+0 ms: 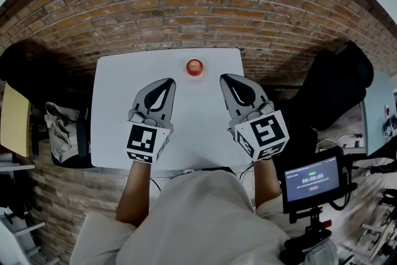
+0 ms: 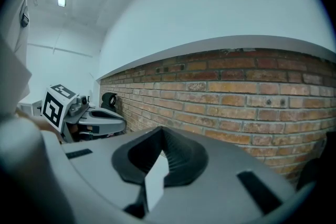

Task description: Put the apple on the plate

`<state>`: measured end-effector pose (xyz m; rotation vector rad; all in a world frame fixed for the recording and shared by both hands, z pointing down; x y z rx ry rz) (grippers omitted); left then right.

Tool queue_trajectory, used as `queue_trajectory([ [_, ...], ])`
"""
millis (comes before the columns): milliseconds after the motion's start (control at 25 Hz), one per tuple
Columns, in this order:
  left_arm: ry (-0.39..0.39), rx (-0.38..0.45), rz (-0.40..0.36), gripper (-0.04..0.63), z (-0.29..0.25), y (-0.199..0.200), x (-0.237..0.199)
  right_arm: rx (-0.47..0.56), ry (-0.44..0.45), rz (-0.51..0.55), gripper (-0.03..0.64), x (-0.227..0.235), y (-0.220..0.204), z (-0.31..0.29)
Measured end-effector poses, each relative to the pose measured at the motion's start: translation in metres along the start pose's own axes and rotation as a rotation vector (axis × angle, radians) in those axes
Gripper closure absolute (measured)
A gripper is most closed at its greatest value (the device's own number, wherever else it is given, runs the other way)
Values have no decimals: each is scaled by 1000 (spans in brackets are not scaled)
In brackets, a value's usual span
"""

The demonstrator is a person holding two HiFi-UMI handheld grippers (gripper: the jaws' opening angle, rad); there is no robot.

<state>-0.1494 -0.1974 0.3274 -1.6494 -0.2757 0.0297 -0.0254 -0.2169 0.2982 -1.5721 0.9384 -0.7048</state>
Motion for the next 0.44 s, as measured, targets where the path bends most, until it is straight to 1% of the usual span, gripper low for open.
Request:
queue_trajectory([
  [120, -11, 0, -6, 588, -1, 1, 5, -1, -6, -1, 614, 1, -1, 3],
  [280, -16, 28, -11, 588, -4, 6, 6, -3, -9, -3, 614, 2, -2, 3],
  [440, -23, 27, -17, 588, -5, 6, 7, -7, -6, 4, 615, 2, -2, 0],
])
Point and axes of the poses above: the fingertips, and each gripper's own axes: z backward along the fingers, x to its right, y out of its top, the point moved 1 cm from there along z, backward along the fingers, and after that the axes turned 13 degrees about y, right-handed, at the moved point
